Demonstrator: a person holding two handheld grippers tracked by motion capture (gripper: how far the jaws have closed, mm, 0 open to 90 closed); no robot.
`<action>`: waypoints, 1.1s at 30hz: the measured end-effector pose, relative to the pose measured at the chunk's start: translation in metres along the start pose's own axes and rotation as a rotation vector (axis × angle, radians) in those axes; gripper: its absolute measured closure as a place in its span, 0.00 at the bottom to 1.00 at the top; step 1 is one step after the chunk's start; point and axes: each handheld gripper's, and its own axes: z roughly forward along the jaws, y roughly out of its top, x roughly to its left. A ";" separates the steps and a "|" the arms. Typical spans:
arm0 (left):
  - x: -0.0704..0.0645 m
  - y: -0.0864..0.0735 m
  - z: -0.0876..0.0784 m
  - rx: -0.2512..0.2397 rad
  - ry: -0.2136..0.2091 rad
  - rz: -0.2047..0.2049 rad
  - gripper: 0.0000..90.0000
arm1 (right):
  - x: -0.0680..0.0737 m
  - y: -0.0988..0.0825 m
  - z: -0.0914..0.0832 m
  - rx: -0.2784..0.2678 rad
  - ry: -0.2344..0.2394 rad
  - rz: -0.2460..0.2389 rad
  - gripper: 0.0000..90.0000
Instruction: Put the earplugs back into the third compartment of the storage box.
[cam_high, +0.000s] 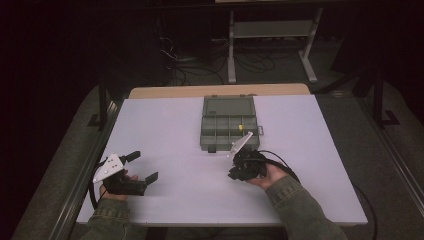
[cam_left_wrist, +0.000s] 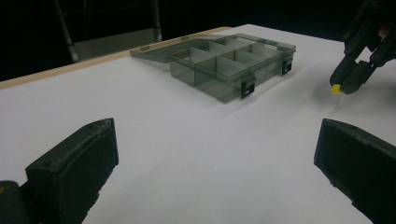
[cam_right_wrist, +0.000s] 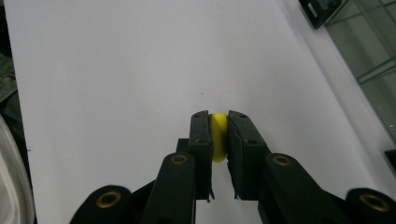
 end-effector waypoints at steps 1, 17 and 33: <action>0.000 0.000 0.000 0.001 0.000 0.001 0.00 | 0.000 0.001 -0.001 -0.003 -0.002 0.000 0.87; 0.000 0.000 0.000 0.001 0.000 0.000 0.00 | -0.015 0.023 -0.024 -0.032 -0.024 -0.012 0.87; 0.000 0.000 0.000 -0.003 -0.002 -0.008 0.00 | -0.044 0.034 -0.039 -0.057 -0.059 0.013 0.88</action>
